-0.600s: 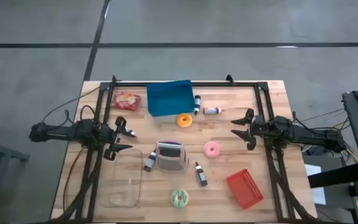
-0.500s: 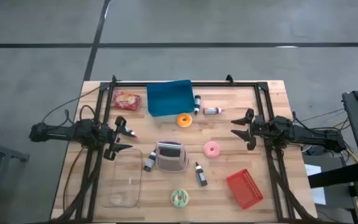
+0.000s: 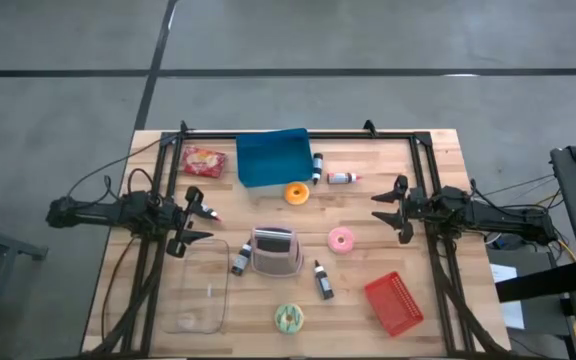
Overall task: Pick & Place Food Item
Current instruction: Put the left pink food coloring bottle into the transparent bin
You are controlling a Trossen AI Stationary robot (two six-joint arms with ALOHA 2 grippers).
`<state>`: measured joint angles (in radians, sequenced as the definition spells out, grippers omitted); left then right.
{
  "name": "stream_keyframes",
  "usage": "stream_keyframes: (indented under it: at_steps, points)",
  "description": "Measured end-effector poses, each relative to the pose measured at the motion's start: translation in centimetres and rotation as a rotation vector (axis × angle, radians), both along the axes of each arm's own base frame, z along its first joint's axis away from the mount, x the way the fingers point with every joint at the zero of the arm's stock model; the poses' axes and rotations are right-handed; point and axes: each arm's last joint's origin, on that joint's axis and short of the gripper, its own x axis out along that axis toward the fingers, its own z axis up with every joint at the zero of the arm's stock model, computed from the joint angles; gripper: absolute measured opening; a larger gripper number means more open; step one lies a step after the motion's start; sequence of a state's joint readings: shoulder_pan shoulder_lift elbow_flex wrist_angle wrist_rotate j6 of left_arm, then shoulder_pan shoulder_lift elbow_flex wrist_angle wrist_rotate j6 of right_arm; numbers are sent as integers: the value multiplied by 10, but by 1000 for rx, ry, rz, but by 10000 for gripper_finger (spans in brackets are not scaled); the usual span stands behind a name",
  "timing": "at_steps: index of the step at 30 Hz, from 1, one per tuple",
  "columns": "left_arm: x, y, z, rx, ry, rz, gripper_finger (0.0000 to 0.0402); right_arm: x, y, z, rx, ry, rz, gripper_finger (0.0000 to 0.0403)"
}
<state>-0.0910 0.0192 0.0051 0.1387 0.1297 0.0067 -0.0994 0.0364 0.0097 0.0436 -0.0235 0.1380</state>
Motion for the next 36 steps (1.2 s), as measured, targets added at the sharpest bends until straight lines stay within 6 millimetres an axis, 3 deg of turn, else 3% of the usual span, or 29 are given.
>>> stream_keyframes:
  at_steps: [19, 29, 36]
  points:
    - [6, 3, -4, -12, 55, 104, 206, 6, 0, 0, -111, 21, -1, 219]
    - [17, 4, -2, 5, 102, 183, 206, 29, -5, 1, -128, 42, -56, 219]
    - [24, 3, 2, 24, 146, 184, 206, 53, -7, 16, -166, 110, -71, 219]
